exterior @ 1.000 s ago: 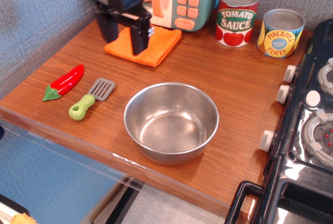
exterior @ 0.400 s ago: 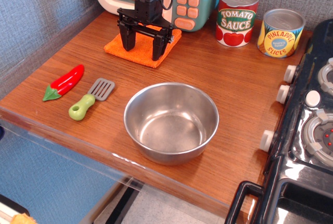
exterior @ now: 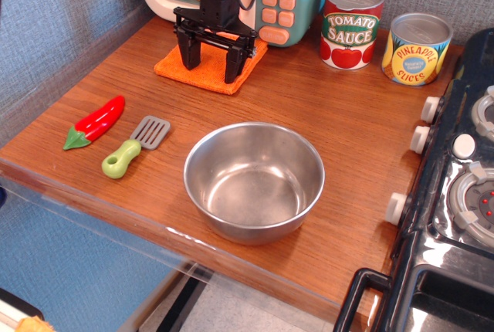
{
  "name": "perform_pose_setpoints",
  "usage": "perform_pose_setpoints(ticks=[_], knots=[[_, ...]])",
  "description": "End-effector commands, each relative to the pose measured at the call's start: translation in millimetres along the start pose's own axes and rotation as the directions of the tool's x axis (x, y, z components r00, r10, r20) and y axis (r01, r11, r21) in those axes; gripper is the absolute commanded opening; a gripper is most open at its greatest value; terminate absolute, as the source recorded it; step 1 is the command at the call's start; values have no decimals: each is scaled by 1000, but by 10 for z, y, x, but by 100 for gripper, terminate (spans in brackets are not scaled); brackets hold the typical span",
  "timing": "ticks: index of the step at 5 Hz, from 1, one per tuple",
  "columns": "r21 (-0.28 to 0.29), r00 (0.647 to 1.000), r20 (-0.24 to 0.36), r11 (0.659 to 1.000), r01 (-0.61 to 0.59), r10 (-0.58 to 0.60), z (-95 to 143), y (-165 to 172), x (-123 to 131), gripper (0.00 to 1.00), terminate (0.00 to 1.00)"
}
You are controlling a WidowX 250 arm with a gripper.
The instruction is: Put the napkin right in front of the cans.
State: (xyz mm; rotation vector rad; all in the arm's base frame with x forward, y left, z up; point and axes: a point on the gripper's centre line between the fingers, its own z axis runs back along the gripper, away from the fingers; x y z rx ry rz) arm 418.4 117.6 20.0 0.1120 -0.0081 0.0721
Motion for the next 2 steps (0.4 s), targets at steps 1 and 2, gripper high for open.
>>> perform_pose_setpoints(ticks=[1,2], knots=[[-46,1000,-13,999,13,-13,-33,-72,-86,100,0],[-61,997,-30,996,71,-73,-117,-335,-177,100,0]])
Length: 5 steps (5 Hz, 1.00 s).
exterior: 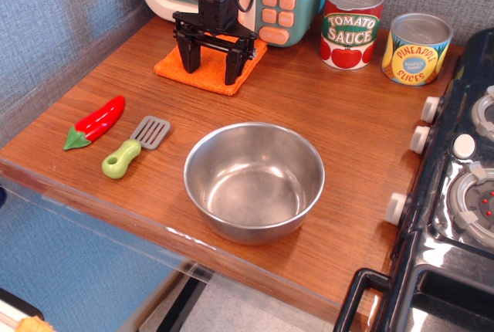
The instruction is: Put the napkin right in front of the cans.
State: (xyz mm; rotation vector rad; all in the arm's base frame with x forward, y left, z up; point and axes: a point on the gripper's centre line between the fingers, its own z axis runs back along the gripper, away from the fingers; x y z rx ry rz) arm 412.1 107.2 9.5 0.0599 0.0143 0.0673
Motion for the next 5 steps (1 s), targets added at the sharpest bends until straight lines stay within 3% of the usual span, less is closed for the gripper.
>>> perform_pose_setpoints(ticks=[1,4,5], knots=[[-29,992,-15,992,122,-122,-124,-472,-151,100,0],[-94,955,63,951,296,-291,105,-1590,-88,100,0],[-85,939,84,937,340,-333,202,-1880,-147,100,0]])
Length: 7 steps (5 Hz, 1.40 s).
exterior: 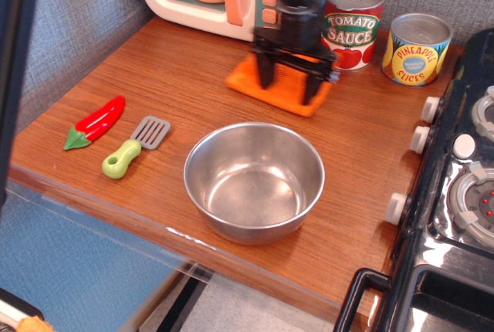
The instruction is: Put the napkin right in front of the cans.
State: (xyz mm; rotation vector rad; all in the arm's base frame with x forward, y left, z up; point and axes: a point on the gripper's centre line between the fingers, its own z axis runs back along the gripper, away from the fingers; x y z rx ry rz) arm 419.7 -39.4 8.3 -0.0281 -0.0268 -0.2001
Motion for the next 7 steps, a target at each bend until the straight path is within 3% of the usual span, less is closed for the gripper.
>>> perform_pose_setpoints(ticks=[1,3,6,7], knots=[[-12,995,24,995,95,-95,115,-687,35,100,0],[-42,999,27,999,33,-32,227,-707,52,100,0],[-82,997,-37,994,-70,67,220,-684,-297,100,0],[-65,1000,12,998,-12,13,340,-682,-238,100,0]])
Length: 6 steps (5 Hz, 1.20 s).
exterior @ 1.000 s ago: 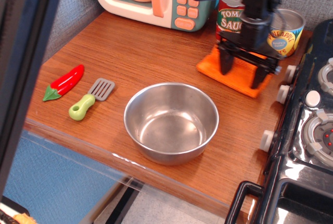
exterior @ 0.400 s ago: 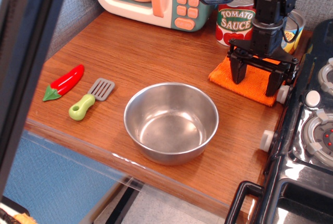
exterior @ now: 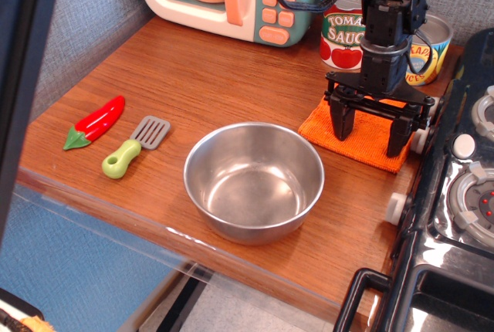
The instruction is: Put the napkin right in front of the cans.
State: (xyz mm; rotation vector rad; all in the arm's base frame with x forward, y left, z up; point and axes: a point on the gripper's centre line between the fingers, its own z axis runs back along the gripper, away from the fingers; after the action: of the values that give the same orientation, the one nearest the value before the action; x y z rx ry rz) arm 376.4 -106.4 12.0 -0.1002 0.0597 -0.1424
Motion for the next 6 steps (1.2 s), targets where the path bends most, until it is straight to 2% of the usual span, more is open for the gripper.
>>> perform_pose_setpoints(ticks=[1,2,3,4,5,6], knots=[[112,970,170,981,155,-173,625,30,114,100,0],[172,954,200,967,188,-221,814,11,75,100,0],[169,963,196,974,154,-186,900,79,-71,100,0],[145,980,173,987,73,-98,919,307,-280,100,0],[137,985,154,989,51,-72,858,464,-434,100,0],[155,987,141,986,57,-79,831,551,-572,100,0]])
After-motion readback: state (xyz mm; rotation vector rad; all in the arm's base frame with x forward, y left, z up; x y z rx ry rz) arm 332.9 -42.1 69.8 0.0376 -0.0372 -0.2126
